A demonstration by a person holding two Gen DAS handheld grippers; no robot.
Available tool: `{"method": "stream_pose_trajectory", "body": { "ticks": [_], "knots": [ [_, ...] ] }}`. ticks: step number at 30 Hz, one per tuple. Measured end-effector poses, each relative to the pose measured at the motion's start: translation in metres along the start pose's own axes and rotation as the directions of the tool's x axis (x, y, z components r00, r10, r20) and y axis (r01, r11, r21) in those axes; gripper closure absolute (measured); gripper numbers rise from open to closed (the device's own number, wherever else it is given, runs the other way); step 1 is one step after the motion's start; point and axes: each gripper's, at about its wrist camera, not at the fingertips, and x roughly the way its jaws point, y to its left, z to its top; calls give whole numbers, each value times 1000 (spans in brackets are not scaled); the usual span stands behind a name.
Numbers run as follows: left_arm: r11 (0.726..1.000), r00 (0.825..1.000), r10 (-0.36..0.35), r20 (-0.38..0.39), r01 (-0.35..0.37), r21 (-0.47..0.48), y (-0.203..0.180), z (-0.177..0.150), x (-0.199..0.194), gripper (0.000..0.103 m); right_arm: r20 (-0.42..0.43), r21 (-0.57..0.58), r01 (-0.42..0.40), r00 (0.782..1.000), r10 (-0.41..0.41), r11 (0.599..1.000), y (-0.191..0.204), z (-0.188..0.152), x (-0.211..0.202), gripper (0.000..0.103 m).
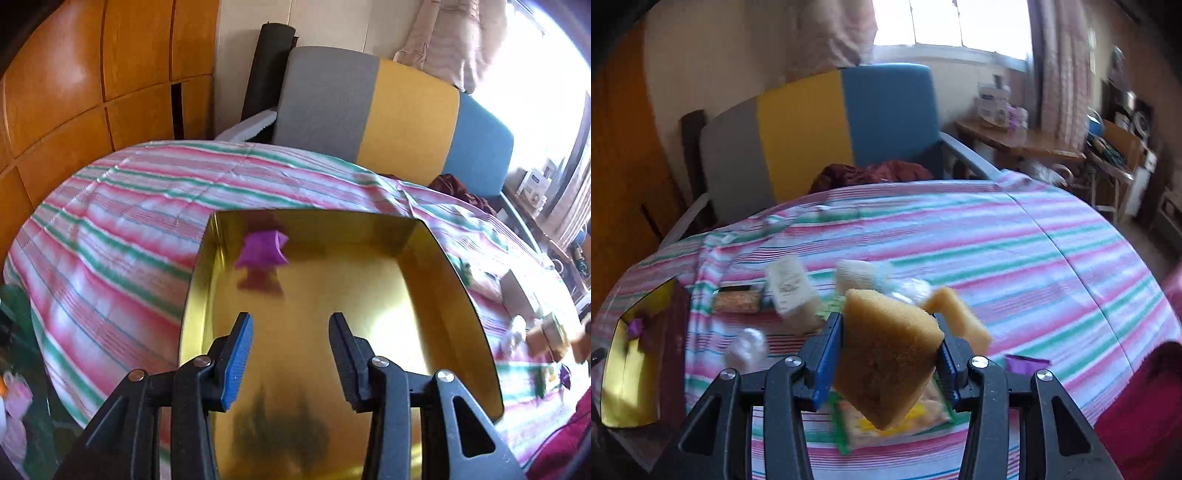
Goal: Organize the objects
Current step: 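Carry the yellow sponge cake into the gold tray and release it with the right gripper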
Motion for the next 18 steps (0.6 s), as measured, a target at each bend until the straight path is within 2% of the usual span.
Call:
{"method": "stream_pose_trajectory", "body": {
  "ticks": [4,6,9,13,16,18],
  "knots": [
    [999,1000,-22,-10,22,-24,2,-14,-8,60,-17,-62,-127,992,127,990,52,4,-1,56],
    [999,999,-31,-6,31,-37,4,-19,-12,60,-42,-69,-212,977,210,975,76,3,1,56],
    [998,999,-37,4,37,-51,8,-22,-18,60,-61,-127,-283,959,277,951,116,0,0,56],
    [998,999,-42,3,42,-57,13,-29,-22,60,-105,-162,-377,925,364,912,159,-2,2,56],
    [998,999,-34,3,34,-60,18,-35,-25,60,-177,-170,-451,889,423,876,191,-8,11,56],
    [997,1000,-30,2,30,-68,21,-38,-27,60,-233,-184,-478,870,434,859,213,-14,19,56]
  ]
}}
